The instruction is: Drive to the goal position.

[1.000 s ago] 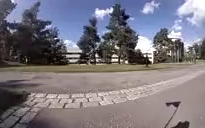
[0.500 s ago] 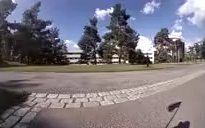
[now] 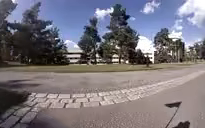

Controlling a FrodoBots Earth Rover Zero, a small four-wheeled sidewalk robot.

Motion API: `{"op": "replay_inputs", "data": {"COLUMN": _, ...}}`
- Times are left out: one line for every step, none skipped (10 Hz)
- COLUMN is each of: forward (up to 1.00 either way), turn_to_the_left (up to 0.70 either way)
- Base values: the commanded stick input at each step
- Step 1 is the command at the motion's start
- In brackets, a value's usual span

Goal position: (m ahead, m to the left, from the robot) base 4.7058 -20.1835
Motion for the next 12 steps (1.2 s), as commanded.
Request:
{"op": "replay_inputs", "data": {"forward": 0.70, "turn_to_the_left": -0.10}}
{"op": "replay_inputs", "data": {"forward": 0.70, "turn_to_the_left": -0.28}}
{"op": "replay_inputs", "data": {"forward": 0.70, "turn_to_the_left": -0.35}}
{"op": "replay_inputs", "data": {"forward": 0.70, "turn_to_the_left": -0.35}}
{"op": "replay_inputs", "data": {"forward": 0.70, "turn_to_the_left": -0.35}}
{"op": "replay_inputs", "data": {"forward": 0.70, "turn_to_the_left": -0.35}}
{"op": "replay_inputs", "data": {"forward": 0.70, "turn_to_the_left": -0.35}}
{"op": "replay_inputs", "data": {"forward": 0.70, "turn_to_the_left": -0.35}}
{"op": "replay_inputs", "data": {"forward": 0.70, "turn_to_the_left": -0.35}}
{"op": "replay_inputs", "data": {"forward": 0.70, "turn_to_the_left": -0.35}}
{"op": "replay_inputs", "data": {"forward": 0.70, "turn_to_the_left": -0.35}}
{"op": "replay_inputs", "data": {"forward": 0.70, "turn_to_the_left": -0.35}}
